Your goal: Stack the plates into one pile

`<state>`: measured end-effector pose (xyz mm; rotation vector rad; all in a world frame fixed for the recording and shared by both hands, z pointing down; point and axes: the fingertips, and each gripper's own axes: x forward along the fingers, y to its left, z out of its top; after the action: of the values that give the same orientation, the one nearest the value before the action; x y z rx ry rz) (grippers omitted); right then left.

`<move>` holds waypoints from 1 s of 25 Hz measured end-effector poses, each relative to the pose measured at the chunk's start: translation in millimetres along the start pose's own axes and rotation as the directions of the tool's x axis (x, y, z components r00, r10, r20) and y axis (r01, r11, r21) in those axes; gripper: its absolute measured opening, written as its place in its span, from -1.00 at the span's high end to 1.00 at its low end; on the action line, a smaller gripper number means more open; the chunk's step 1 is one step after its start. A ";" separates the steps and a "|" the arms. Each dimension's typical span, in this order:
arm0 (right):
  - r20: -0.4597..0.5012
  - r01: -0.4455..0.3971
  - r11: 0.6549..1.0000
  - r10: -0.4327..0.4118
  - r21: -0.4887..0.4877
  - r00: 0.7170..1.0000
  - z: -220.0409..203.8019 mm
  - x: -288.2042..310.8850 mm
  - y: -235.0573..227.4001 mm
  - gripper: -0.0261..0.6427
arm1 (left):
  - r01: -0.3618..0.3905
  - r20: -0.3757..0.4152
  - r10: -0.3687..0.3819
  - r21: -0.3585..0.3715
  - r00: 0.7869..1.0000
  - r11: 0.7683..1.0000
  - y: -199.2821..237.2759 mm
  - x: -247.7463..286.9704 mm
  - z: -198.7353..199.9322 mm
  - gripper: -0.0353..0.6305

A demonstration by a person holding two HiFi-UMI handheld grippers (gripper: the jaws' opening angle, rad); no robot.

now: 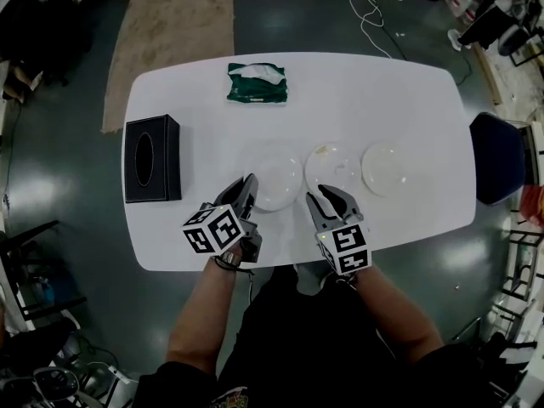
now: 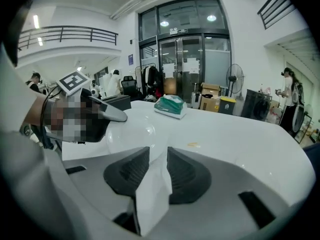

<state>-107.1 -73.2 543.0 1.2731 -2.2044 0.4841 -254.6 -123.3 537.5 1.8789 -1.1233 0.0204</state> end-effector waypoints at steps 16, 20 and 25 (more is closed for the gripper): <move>0.053 0.129 0.989 -0.133 0.073 0.990 -3.0 -70.1 -103.4 0.57 | 0.090 -0.026 -0.091 -0.055 0.995 0.994 -82.1 42.5 -34.7 0.80; 0.046 0.116 0.991 -0.120 0.073 0.992 -10.4 -75.8 -123.4 0.58 | 0.046 -0.028 -0.048 -0.069 0.998 0.997 -87.8 55.7 -48.9 0.80; 0.035 0.105 0.992 -0.108 0.076 0.994 -20.5 -81.4 -144.5 0.59 | -0.002 -0.037 -0.001 -0.088 0.999 0.996 -91.2 71.4 -64.4 0.80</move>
<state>57.5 -77.4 514.5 1.4423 -2.1549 0.5076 -122.7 -112.0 542.5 1.7928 -1.0828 0.0054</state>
